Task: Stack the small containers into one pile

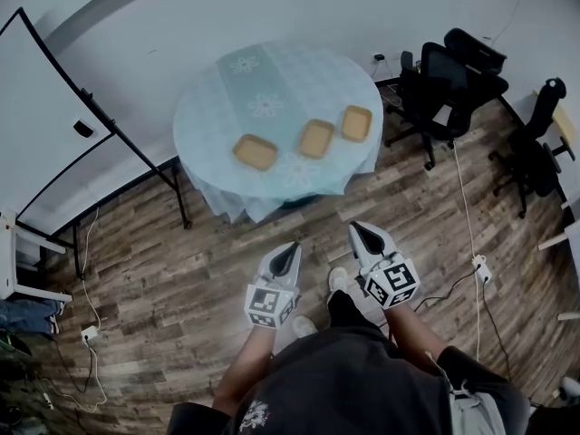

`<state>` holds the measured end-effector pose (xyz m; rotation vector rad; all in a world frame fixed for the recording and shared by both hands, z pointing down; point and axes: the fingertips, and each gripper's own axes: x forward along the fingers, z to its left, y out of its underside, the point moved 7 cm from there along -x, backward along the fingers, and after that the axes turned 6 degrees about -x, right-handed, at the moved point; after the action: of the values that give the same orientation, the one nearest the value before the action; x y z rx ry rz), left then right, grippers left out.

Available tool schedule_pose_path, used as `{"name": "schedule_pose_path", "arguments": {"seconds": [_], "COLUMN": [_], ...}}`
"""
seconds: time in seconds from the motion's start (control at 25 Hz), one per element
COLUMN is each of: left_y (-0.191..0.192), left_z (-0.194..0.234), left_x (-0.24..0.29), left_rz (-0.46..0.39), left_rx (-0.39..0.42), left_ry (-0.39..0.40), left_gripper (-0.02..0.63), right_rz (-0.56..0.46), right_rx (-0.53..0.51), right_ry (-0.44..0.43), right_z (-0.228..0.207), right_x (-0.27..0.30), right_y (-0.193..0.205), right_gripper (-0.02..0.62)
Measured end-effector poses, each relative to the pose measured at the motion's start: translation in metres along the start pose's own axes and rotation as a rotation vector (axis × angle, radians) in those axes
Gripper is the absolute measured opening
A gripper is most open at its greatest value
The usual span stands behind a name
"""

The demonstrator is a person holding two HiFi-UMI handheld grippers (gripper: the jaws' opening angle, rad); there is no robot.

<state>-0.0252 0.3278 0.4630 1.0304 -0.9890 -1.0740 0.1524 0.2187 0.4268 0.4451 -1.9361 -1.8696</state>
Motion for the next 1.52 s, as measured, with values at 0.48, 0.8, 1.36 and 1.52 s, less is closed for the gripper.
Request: {"name": "schedule_pose_path", "arguments": {"seconds": [0.48, 0.8, 1.36, 1.52], "left_y": [-0.019, -0.021, -0.025, -0.025], "left_z": [0.024, 0.043, 0.063, 0.072], "left_x": [0.079, 0.13, 0.192, 0.197], "left_rz": [0.008, 0.042, 0.073, 0.08], "left_rx": [0.01, 0.007, 0.001, -0.002], "left_ry": [-0.026, -0.046, -0.154, -0.204], "left_gripper": [0.005, 0.005, 0.005, 0.005], "right_rz": [0.012, 0.027, 0.047, 0.05], "right_rx": [0.003, 0.023, 0.04, 0.044], "right_ry": [-0.028, -0.044, -0.156, -0.203], "right_z": [-0.068, -0.113, -0.174, -0.177], "right_x": [0.054, 0.092, 0.152, 0.17], "right_y": [-0.001, 0.005, 0.018, 0.023], "right_gripper": [0.002, 0.002, 0.002, 0.002]}}
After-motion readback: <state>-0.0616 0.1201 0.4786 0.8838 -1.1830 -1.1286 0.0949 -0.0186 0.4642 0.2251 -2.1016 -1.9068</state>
